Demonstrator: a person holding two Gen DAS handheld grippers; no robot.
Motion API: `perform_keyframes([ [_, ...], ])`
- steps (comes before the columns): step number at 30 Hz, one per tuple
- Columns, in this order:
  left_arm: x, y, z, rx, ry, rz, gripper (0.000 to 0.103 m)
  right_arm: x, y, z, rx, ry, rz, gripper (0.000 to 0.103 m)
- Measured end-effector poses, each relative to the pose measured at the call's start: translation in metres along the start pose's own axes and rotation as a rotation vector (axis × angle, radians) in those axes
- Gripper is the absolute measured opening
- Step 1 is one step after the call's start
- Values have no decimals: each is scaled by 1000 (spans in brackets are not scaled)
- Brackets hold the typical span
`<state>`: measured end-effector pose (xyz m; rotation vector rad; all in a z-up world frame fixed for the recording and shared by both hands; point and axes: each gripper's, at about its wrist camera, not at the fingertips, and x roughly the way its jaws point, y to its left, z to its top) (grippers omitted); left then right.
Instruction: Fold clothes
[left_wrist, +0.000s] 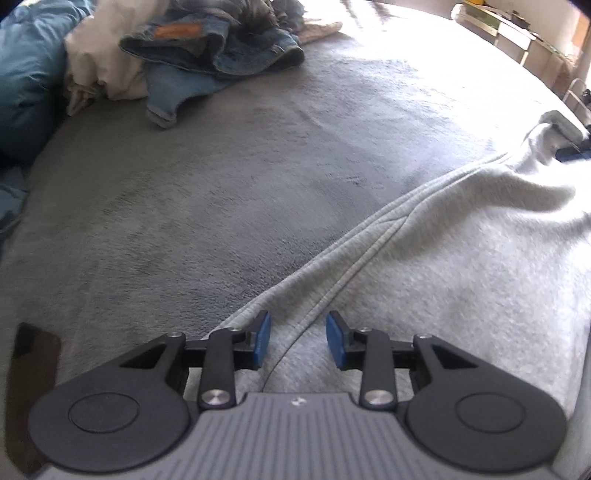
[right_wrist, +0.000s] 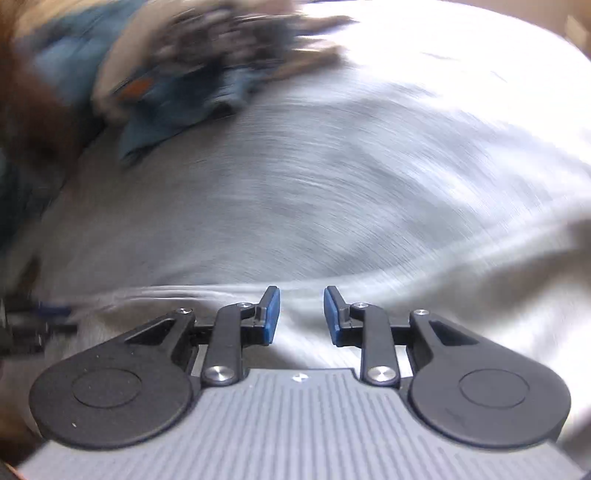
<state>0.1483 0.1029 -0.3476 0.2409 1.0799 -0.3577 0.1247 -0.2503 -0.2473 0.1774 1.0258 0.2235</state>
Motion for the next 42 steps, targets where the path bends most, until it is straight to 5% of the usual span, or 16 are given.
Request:
perform_keyframes([
  [4,-19,-26,13,-14,-47,38,35,-18,-43,-21,151,2,-27,26],
  [11,1,-129,63,114,-64,-47,37,-36,-96,-46,218,-13,-7,26],
  [16,40,-181,83,138,-34,-75,37,-33,-70,-22,-246,-22,62,26],
  [21,65,-191,86,90,3,5,38,7,-18,4,-756,-27,186,28],
  [29,73,-184,87,48,-9,24,41,63,48,-32,-1317,2,338,23],
  [31,72,-183,87,53,-11,20,41,68,39,-28,-1363,-21,296,23],
  [37,71,-183,87,47,-16,14,42,60,-24,26,-1170,-21,-6,14],
  [42,70,-183,92,28,-21,34,42,23,10,-6,-1245,-94,275,14],
])
